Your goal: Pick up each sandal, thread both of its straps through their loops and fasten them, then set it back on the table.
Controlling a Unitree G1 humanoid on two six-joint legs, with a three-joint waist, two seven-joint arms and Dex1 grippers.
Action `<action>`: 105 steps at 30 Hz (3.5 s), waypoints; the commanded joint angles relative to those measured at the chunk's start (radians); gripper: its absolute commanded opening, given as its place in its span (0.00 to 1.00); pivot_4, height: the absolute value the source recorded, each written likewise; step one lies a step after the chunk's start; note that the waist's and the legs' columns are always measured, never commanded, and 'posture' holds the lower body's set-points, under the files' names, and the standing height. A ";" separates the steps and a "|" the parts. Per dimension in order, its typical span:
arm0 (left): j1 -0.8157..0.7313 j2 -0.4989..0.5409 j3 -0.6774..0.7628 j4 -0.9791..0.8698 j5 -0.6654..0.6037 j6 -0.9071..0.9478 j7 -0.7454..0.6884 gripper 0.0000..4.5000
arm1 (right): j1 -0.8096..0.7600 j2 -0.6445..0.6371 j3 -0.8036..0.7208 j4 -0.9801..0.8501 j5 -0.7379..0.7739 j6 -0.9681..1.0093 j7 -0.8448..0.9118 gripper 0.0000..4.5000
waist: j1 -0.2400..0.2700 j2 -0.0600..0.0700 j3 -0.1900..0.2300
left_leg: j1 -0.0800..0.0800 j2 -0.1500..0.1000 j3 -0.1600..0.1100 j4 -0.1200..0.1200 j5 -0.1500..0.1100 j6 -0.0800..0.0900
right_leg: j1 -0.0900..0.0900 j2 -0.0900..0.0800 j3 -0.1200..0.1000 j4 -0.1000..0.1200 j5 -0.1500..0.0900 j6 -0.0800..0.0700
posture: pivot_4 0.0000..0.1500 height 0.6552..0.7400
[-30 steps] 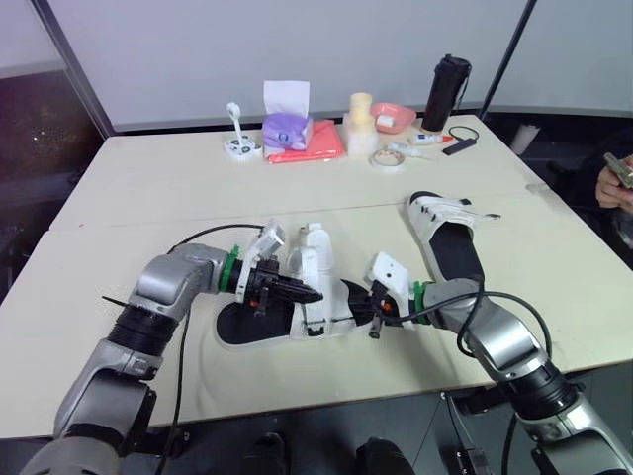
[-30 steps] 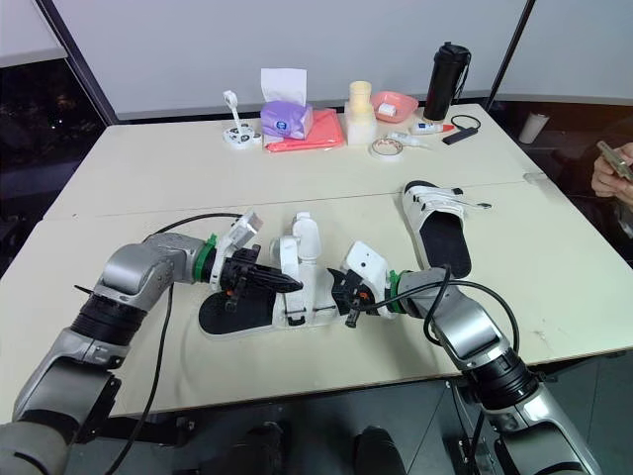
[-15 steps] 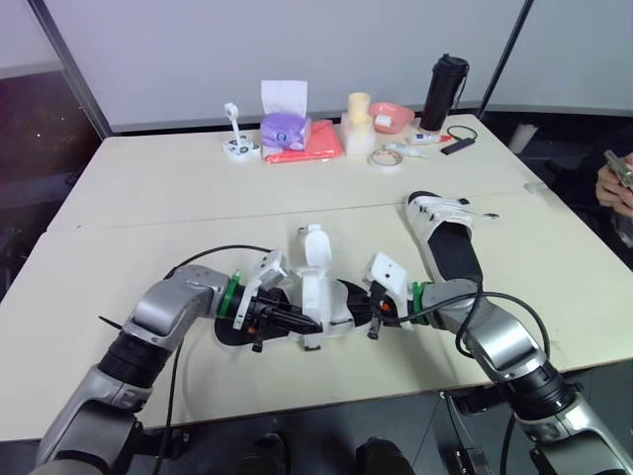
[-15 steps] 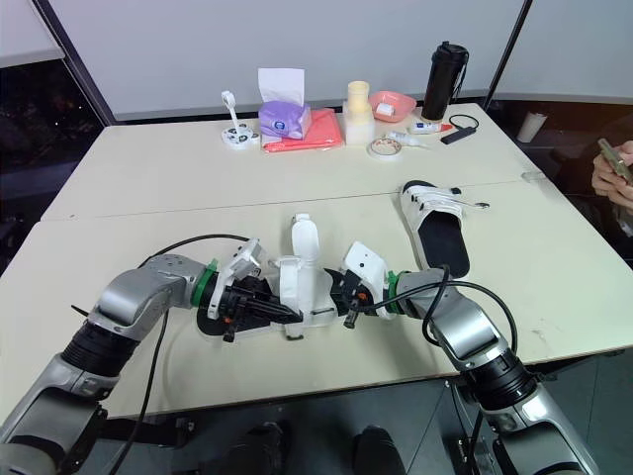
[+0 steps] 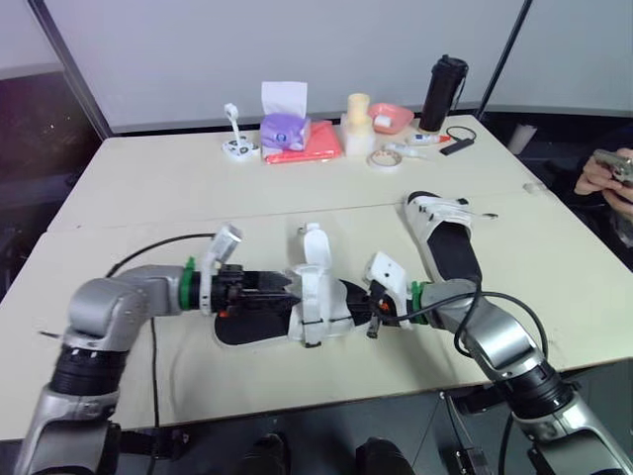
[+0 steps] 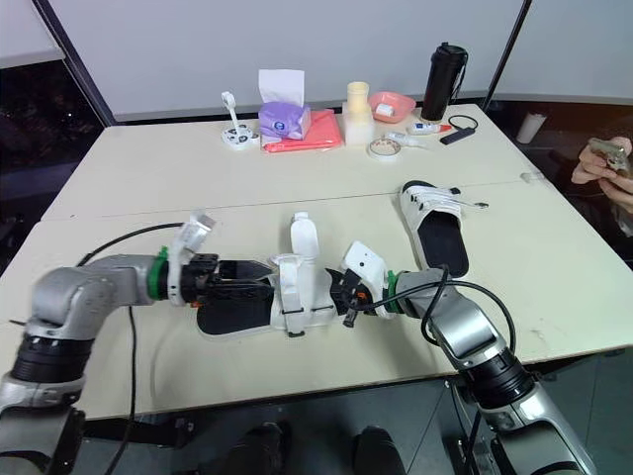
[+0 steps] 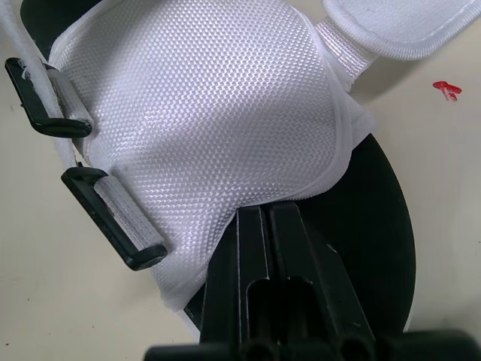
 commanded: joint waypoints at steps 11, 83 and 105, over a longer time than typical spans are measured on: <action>0.303 0.029 -0.177 -0.136 0.192 -0.306 0.034 0.82 | 0.002 0.002 0.036 0.030 -0.020 0.008 0.020 0.00 | 0.000 0.001 -0.001 | 0.001 0.001 0.000 -0.002 0.000 0.000 | 0.000 0.000 0.001 -0.002 0.000 -0.002 | 1.00 1.00; -0.133 -0.108 -0.044 0.068 -0.073 -0.231 0.053 0.01 | 0.012 0.008 0.033 0.017 -0.040 0.010 0.014 0.00 | 0.016 0.000 -0.001 | 0.002 0.001 0.001 -0.006 0.001 -0.001 | 0.000 0.000 0.000 -0.004 0.001 -0.002 | 1.00 1.00; -0.443 -0.376 0.137 0.774 0.044 -0.235 0.305 0.79 | 0.025 0.004 0.033 0.000 -0.034 0.017 -0.001 0.00 | 0.018 -0.001 -0.001 | 0.002 0.000 0.000 -0.006 0.002 -0.003 | 0.000 0.000 -0.001 -0.003 0.001 -0.001 | 1.00 1.00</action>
